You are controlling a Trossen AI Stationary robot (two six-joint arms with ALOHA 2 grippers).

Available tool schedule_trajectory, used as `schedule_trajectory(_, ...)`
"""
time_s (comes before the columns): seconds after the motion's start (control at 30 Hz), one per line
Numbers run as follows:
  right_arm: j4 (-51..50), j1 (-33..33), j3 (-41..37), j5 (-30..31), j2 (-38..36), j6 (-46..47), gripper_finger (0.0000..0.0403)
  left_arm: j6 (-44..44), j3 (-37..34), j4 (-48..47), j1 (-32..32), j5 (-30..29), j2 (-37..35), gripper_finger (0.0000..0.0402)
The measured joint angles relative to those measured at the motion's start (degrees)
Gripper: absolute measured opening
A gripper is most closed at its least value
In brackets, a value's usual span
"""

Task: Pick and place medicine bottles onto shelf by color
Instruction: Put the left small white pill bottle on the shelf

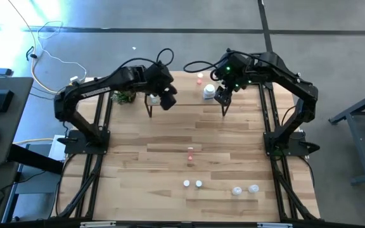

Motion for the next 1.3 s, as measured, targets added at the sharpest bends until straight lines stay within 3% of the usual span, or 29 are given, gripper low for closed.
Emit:
schedule_trajectory(0.17,-2.0,0.7,-1.2,0.1,-0.1,4.4,0.0232,-0.5,-6.1,0.0,-2.0,0.1,-5.2,0.0200)
schedule_trajectory(0.4,-2.1,4.5,-9.1,-0.7,-0.6,10.9,0.0232,-3.6,-14.2,0.8,-4.2,3.4,-12.2,0.0200)
schedule_trajectory(0.8,-2.1,17.8,-21.4,-4.5,-0.7,29.0,0.0232,-7.8,-29.2,10.3,-9.3,5.2,-23.7,0.0200)
schedule_trajectory(1.3,5.7,37.3,-34.7,-12.4,-0.8,54.2,0.0232,-7.0,-32.3,11.9,-10.9,7.0,-25.7,0.0200)
